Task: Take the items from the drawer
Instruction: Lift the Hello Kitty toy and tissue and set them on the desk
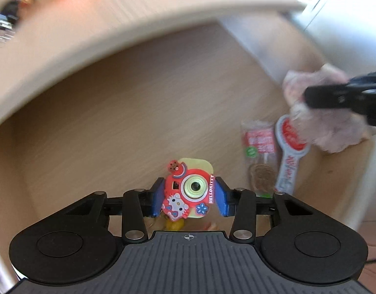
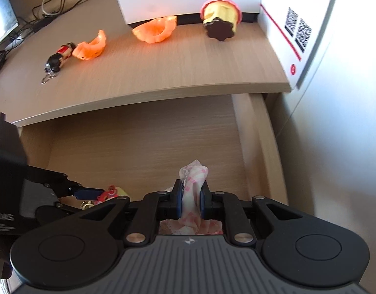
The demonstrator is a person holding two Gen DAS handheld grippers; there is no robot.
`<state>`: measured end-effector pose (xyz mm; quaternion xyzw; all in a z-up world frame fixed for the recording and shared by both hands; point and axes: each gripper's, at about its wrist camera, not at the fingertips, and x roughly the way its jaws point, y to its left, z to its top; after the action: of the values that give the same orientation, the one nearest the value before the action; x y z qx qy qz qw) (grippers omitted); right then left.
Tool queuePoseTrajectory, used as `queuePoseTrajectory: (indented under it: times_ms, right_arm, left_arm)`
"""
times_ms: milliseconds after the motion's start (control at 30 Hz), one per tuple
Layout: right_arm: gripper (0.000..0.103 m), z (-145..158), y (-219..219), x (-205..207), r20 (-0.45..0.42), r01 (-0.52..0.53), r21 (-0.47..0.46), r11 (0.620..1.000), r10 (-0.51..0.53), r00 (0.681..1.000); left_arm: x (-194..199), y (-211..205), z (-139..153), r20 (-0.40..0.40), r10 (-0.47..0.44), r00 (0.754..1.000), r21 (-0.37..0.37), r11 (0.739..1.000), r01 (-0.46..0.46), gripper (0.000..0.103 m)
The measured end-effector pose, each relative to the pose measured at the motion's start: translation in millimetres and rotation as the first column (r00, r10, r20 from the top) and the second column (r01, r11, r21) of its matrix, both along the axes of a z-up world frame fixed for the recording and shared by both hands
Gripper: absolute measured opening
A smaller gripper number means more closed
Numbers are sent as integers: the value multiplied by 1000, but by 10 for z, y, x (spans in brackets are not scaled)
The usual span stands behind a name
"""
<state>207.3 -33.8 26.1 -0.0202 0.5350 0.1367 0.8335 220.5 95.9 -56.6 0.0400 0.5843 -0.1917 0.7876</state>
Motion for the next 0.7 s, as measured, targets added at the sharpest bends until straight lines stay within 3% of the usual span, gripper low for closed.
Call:
queuePoseTrajectory:
  times_ms: [133, 233, 333, 433, 500, 533, 633, 700]
  right_arm:
    - [13, 402, 42, -114, 85, -29, 49, 998, 25, 996]
    - [13, 903, 45, -165, 210, -46, 102, 994, 24, 977]
    - [13, 1417, 45, -164, 340, -72, 153, 986, 16, 940]
    - [13, 1855, 109, -153, 461, -108, 175, 979, 16, 887]
    - [13, 2055, 169, -111, 516, -125, 184, 975, 13, 857]
    - [13, 2121, 196, -74, 534, -132, 187, 973, 12, 845]
    - [13, 2187, 270, 68, 562, -150, 191, 970, 17, 827]
    - [13, 2133, 302, 189, 547, -154, 192, 969, 25, 837]
  left_arm:
    - [-214, 420, 646, 85, 77, 993, -121, 990, -66, 47]
    - [-303, 698, 1309, 225, 144, 964, -213, 972, -96, 47]
    - [-271, 621, 1859, 394, 215, 894, -266, 957, -113, 47]
    - [-207, 468, 2285, 535, 278, 798, -289, 947, -137, 47]
    - [-130, 557, 2428, 590, 308, 746, -281, 945, -168, 47]
    - [-63, 608, 2458, 596, 327, 734, -282, 941, -190, 47]
    - [178, 779, 2372, 578, 379, 723, -293, 923, -249, 47]
    - [332, 887, 2209, 552, 409, 727, -294, 911, -289, 47]
